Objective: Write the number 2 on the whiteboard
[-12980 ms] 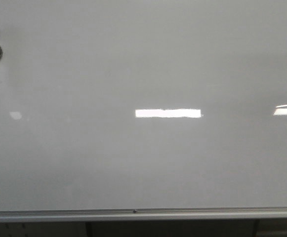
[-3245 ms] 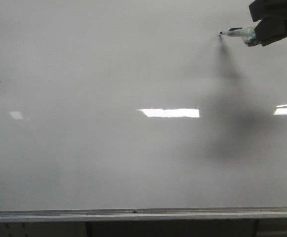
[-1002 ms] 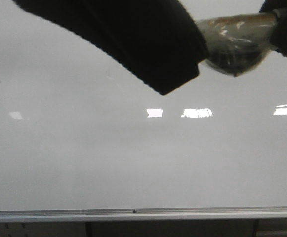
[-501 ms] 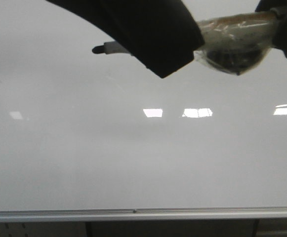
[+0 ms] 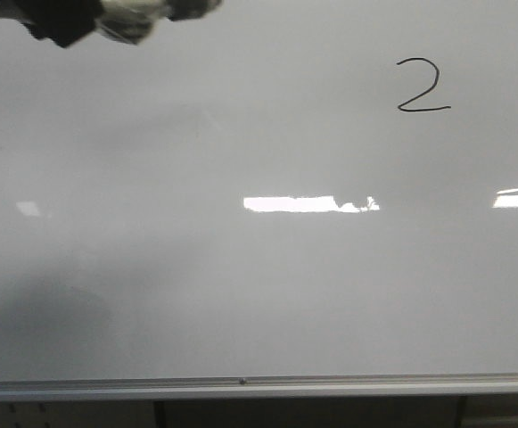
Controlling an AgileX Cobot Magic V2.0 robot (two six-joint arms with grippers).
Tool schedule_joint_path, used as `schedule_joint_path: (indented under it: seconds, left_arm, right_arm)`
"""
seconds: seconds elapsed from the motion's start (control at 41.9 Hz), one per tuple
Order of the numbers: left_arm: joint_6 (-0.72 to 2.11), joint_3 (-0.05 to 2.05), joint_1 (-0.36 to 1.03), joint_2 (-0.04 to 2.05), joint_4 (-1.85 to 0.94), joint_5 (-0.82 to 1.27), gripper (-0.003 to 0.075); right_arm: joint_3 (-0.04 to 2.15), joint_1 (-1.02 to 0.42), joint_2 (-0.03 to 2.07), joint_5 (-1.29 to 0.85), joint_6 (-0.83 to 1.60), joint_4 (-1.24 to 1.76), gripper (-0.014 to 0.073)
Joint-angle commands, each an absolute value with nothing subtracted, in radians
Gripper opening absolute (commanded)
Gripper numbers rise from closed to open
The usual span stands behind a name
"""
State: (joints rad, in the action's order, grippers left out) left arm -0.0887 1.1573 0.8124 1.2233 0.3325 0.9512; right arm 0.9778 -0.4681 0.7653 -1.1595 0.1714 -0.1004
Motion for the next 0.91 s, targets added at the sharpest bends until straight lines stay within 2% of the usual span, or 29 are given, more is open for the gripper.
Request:
schedule_joint_path:
  seconds: [0.0, 0.167, 0.262, 0.334, 0.501, 0.74, 0.883]
  left_arm:
    - [-0.163, 1.133, 0.693, 1.125, 0.364, 0.852, 0.0009]
    - [-0.325, 0.884, 0.3, 0.958, 0.34, 0.458, 0.0009]
    - [-0.354, 0.746, 0.143, 0.961, 0.261, 0.188, 0.0009]
    - [-0.354, 0.687, 0.076, 0.998, 0.207, 0.054, 0.0009]
    - [-0.354, 0.68, 0.044, 1.164, 0.207, -0.104, 0.0009]
    - [-0.315, 0.68, 0.044, 1.396, 0.209, -0.455, 0.0013]
    - [-0.288, 0.73, 0.044, 1.498, 0.209, -0.471, 0.0048]
  right_arm:
    - [0.975, -0.46, 0.76, -1.085, 0.169, -0.121, 0.0497]
    - [0.89, -0.46, 0.76, -1.02, 0.168, -0.115, 0.0497]
    - [0.885, -0.46, 0.76, -1.005, 0.168, -0.115, 0.0497]
    - [0.885, -0.46, 0.76, -0.999, 0.168, -0.115, 0.0497]
    - [0.885, -0.46, 0.76, -0.998, 0.168, -0.115, 0.0497]
    - [0.885, -0.46, 0.76, -0.998, 0.168, -0.115, 0.0497]
    - [0.885, -0.46, 0.76, -0.998, 0.168, -0.115, 0.0497]
